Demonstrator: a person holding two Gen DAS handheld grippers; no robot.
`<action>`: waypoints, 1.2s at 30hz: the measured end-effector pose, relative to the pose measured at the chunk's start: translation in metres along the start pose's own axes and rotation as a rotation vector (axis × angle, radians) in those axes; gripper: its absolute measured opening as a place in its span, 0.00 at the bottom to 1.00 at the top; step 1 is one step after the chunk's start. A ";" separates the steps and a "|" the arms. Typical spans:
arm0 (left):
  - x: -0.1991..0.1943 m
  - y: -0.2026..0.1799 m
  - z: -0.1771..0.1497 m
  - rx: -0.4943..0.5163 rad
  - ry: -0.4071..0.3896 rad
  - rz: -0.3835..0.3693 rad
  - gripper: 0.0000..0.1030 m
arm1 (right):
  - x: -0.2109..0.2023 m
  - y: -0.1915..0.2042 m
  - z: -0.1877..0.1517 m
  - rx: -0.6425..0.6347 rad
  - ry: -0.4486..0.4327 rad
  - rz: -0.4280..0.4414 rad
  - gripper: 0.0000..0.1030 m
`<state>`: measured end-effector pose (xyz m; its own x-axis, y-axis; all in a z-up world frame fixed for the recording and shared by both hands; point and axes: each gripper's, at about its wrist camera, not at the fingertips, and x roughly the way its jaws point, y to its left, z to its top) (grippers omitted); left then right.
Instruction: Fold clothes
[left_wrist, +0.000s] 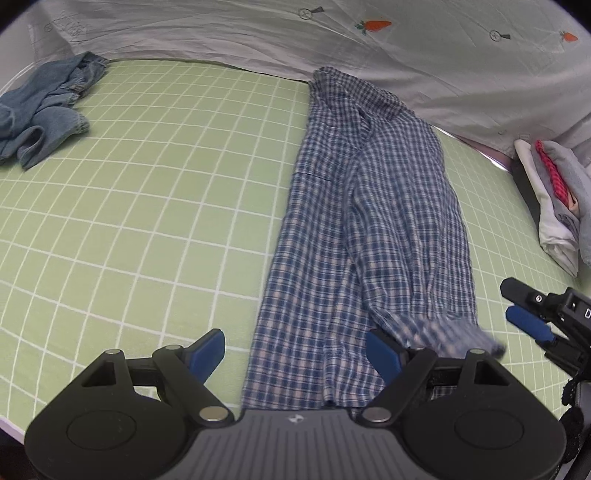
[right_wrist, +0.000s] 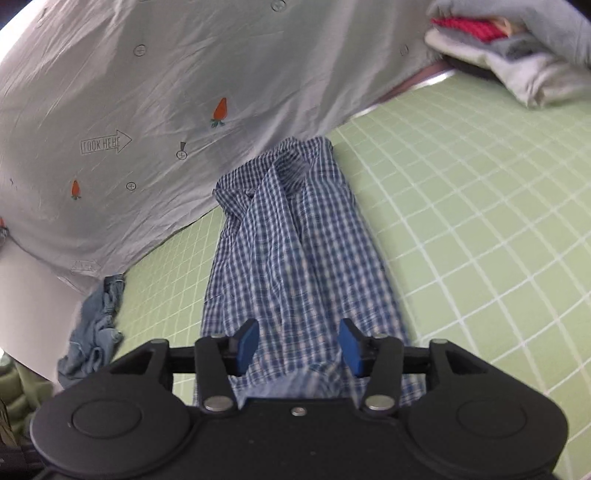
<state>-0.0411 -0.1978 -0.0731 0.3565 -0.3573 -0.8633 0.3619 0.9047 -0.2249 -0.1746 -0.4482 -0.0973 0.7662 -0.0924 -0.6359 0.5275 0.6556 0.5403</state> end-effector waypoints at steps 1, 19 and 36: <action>-0.001 0.002 -0.001 -0.005 0.000 0.003 0.81 | 0.005 -0.002 -0.002 0.023 0.021 0.005 0.50; 0.005 0.009 -0.017 -0.002 0.048 0.017 0.82 | -0.006 0.002 -0.045 -0.089 0.164 -0.040 0.05; 0.030 0.012 -0.047 0.078 0.186 0.054 0.83 | -0.003 -0.014 -0.068 -0.213 0.214 -0.293 0.78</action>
<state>-0.0669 -0.1866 -0.1230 0.2150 -0.2531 -0.9433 0.4146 0.8981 -0.1465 -0.2094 -0.4061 -0.1411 0.4893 -0.1551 -0.8582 0.6073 0.7668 0.2077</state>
